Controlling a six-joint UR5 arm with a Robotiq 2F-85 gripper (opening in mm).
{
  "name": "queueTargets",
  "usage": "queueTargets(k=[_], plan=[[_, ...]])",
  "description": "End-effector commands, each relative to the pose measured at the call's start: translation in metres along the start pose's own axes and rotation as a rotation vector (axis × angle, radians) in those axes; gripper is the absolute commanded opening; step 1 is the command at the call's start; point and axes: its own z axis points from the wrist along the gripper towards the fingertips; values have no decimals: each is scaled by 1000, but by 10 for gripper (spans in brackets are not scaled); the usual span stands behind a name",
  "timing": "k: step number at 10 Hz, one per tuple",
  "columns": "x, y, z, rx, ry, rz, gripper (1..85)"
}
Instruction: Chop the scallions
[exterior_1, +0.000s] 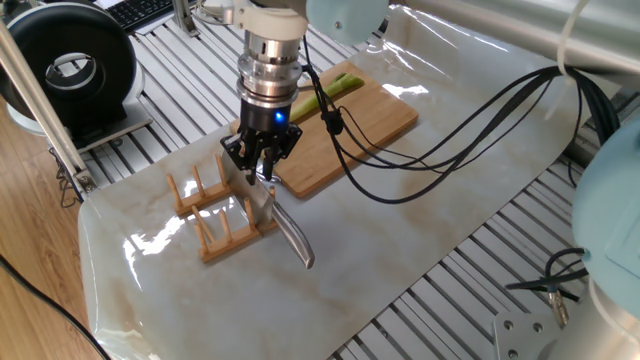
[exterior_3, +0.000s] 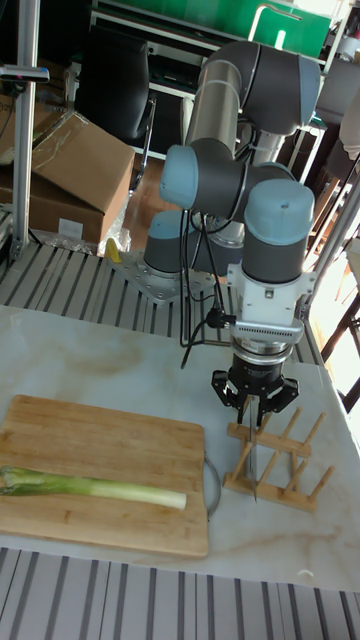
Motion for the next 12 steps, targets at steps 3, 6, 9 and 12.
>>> queueTargets(k=[3,6,9,12], plan=[[-6,3,9,-12,0,-16,320],[-7,3,12,-16,3,-18,320],[-5,5,12,-30,22,-27,313],[-7,11,10,-76,36,-21,300]])
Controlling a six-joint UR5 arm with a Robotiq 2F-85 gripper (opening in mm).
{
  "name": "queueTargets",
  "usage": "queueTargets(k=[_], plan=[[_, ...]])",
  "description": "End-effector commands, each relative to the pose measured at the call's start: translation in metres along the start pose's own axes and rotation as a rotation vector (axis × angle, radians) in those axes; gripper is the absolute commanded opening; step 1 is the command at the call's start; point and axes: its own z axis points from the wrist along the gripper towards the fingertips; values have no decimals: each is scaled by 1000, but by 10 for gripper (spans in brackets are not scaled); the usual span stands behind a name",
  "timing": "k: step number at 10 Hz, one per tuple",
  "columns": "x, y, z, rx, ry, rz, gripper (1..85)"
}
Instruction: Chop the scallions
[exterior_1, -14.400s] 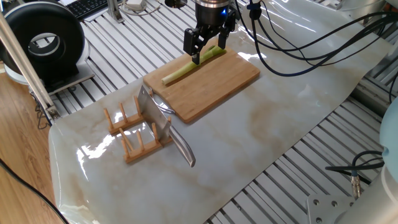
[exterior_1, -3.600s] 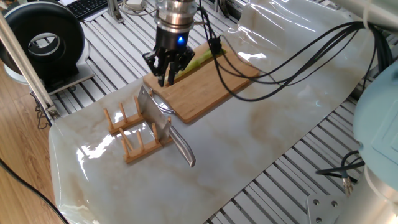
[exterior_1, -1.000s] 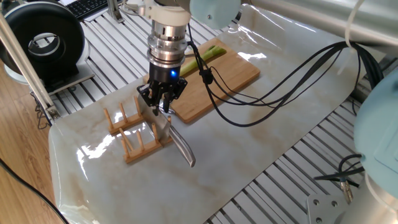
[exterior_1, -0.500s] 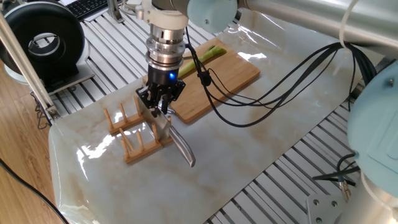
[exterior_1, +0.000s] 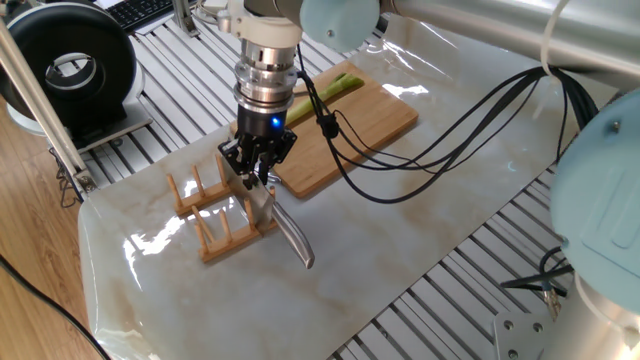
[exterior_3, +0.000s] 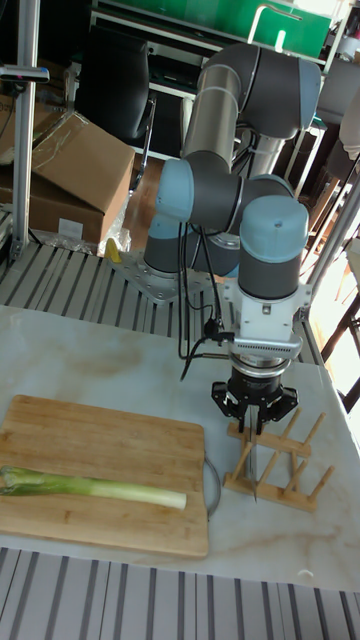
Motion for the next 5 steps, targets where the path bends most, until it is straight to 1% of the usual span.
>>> queueTargets(k=[1,2,5], plan=[[-2,8,-3,-61,16,5,293],[-3,9,-2,-91,20,3,293],[-8,-2,-3,-98,29,-13,293]])
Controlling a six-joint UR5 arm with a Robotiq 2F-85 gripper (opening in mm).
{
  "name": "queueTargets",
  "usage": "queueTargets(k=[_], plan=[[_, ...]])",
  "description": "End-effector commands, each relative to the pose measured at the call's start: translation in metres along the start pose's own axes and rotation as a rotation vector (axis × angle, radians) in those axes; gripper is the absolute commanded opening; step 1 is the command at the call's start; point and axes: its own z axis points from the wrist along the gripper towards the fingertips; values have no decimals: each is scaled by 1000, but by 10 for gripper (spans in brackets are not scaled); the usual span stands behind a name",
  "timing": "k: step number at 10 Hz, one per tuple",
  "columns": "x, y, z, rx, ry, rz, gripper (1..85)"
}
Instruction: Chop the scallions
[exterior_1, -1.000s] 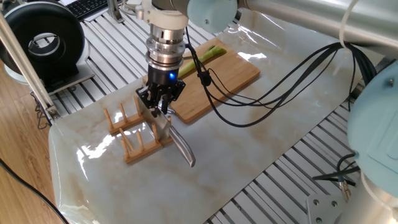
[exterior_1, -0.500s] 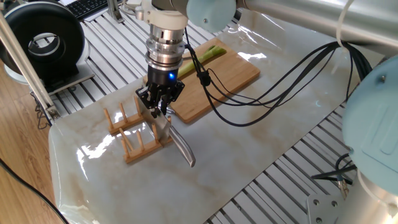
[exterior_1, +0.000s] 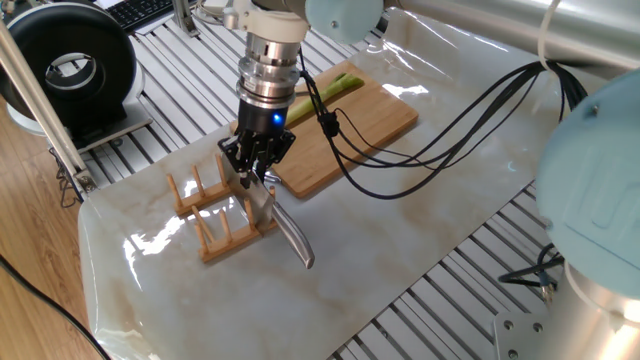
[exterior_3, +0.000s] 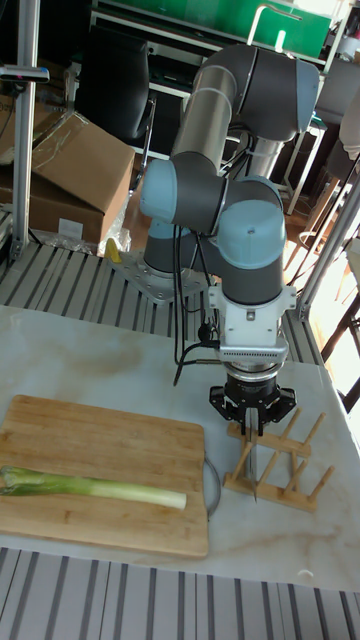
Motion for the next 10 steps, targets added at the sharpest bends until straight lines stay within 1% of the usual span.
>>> queueTargets(k=[1,3,4,5,6,10], plan=[[-4,-1,-1,-38,8,-4,283],[-4,2,-1,-54,8,3,277],[0,6,0,-70,25,2,270],[3,8,0,-78,33,1,257],[3,9,1,-81,34,3,253],[3,2,8,-56,34,2,233]])
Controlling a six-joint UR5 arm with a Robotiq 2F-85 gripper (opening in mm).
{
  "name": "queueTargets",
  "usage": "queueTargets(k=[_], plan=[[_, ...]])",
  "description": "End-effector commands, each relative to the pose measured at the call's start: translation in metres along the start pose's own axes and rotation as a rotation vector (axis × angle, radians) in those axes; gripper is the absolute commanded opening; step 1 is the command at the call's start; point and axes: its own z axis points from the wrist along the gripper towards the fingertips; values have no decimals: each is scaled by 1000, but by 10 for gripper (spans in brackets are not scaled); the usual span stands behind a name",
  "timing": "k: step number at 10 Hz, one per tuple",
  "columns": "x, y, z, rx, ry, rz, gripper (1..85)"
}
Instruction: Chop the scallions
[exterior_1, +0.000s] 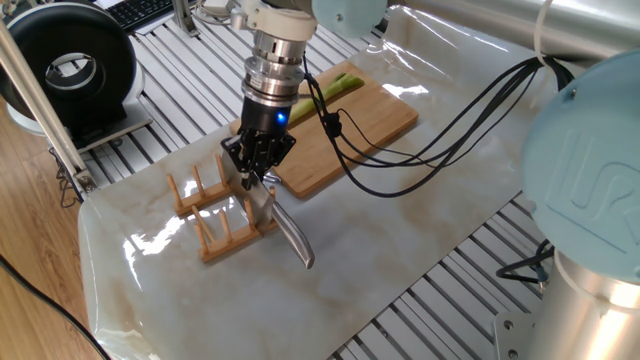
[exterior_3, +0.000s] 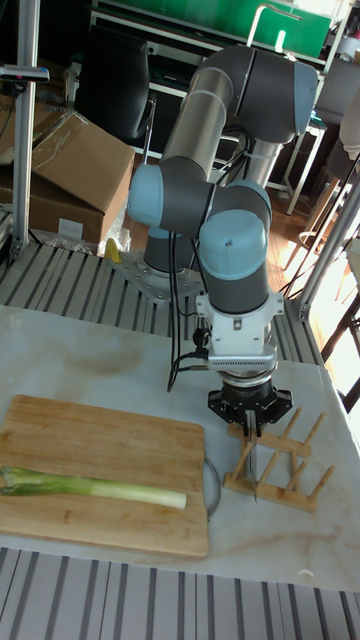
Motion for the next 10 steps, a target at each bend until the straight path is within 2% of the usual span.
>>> queueTargets(k=[1,4,7,10], plan=[[0,-1,2,-6,1,4,227],[5,5,-2,-20,10,12,227],[4,-1,1,-8,6,14,220],[4,-1,3,-14,0,11,210]])
